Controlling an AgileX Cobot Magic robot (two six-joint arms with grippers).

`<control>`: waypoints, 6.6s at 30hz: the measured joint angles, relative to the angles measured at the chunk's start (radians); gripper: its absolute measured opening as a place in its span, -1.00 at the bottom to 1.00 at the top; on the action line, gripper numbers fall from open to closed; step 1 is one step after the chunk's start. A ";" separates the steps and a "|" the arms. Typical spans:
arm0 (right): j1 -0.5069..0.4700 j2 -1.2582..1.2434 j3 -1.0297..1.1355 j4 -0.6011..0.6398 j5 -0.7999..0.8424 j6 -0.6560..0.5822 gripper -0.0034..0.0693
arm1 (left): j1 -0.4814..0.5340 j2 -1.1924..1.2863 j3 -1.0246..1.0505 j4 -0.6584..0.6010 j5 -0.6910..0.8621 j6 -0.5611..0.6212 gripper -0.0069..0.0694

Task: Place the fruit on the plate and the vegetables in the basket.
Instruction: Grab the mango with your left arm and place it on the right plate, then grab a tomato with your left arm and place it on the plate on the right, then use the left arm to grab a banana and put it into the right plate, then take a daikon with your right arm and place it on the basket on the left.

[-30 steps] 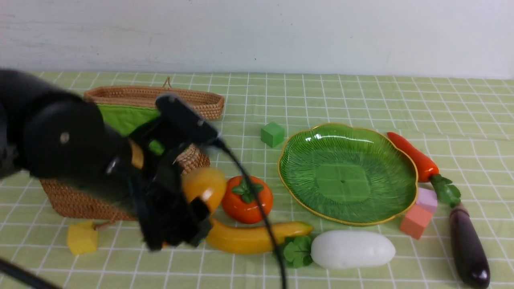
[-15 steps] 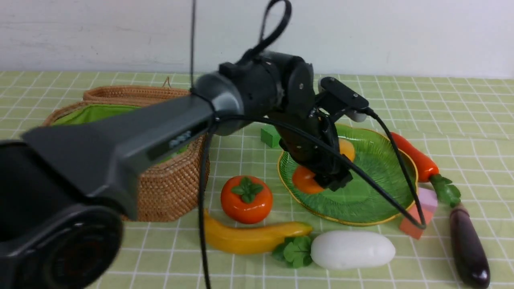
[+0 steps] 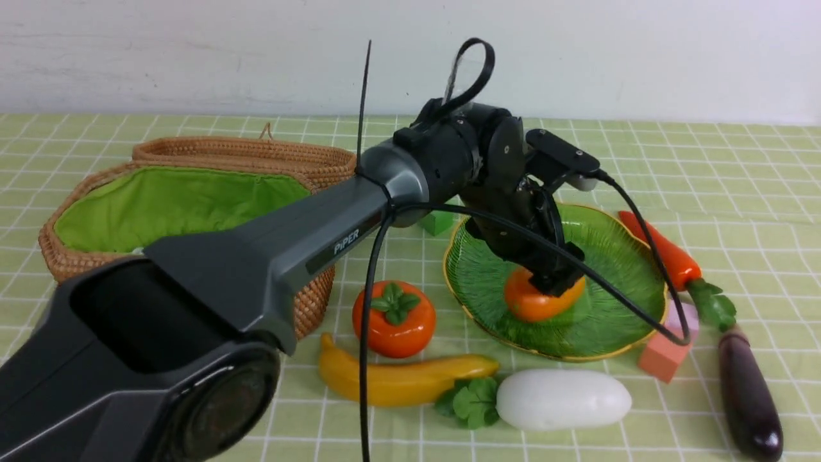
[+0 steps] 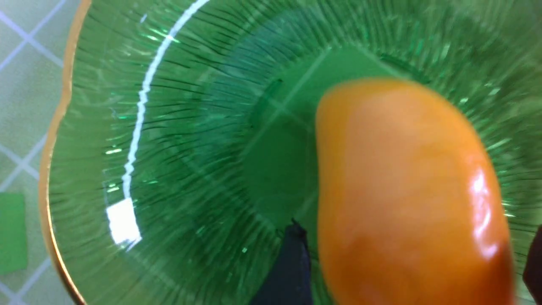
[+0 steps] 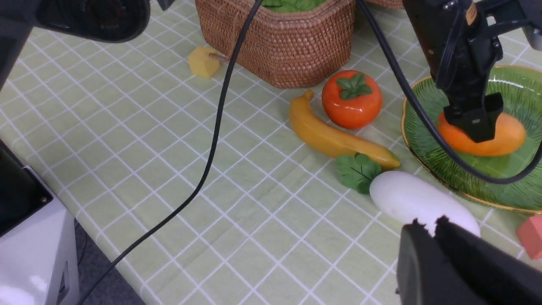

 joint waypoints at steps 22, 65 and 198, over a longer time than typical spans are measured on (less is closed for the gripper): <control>0.000 0.000 0.000 -0.048 0.038 0.002 -0.70 | -0.001 -0.605 0.535 0.162 0.320 -0.293 -0.82; 0.000 0.000 0.000 -0.072 0.068 0.002 -0.67 | -0.003 -0.281 0.608 0.580 -0.067 -0.280 0.50; 0.000 0.126 0.001 -0.155 0.089 0.104 -0.62 | -0.100 -0.547 0.311 0.192 0.312 -0.258 -0.85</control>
